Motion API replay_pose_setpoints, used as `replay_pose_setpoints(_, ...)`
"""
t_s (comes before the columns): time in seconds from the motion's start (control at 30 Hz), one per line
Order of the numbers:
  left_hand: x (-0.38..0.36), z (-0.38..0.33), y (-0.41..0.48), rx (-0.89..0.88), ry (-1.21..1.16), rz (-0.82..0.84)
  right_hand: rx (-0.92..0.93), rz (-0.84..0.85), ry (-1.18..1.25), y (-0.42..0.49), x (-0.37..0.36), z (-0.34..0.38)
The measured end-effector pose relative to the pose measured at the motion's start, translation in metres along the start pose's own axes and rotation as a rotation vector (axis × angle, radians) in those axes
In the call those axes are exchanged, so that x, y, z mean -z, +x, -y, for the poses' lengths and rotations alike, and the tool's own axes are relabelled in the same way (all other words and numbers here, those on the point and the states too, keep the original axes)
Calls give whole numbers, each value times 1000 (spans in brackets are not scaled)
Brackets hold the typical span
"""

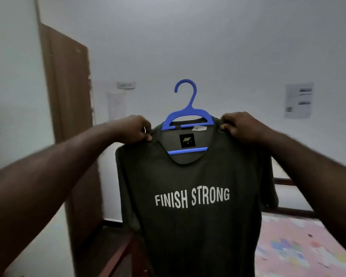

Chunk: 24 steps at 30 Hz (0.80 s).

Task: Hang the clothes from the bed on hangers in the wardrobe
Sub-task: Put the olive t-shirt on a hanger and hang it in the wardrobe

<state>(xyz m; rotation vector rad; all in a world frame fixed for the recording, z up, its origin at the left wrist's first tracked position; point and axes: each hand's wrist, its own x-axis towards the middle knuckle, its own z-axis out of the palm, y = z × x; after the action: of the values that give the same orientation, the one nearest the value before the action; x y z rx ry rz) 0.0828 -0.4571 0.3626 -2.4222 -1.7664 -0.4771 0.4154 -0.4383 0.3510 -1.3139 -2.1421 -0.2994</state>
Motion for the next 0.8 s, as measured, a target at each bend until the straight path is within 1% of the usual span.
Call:
replay_pose_setpoints(0.13, 25, 55, -46, 167, 2, 122, 89, 72, 60, 38, -41, 61)
replay_pose_setpoints(0.23, 40, 100, -84, 329, -87, 227, 169, 130, 92, 62, -70, 117)
replay_pose_setpoints(0.37, 67, 169, -136, 535, -103, 281, 275, 180, 142, 98, -114, 202)
replay_pose_setpoints(0.43, 79, 205, -162, 609, -82, 259, 320, 198, 168, 116, -137, 247)
replay_pose_setpoints(0.53, 94, 257, -200, 669, -19, 174, 372, 220, 192, 142, -168, 312)
replay_pose_setpoints(0.7, 121, 322, -254, 711, 261, 64, 427, 231, 253, 177, -207, 415)
replay_pose_setpoints(0.8, 137, 362, -271, 763, 378, -73, 434, 201, 341, 197, -222, 465)
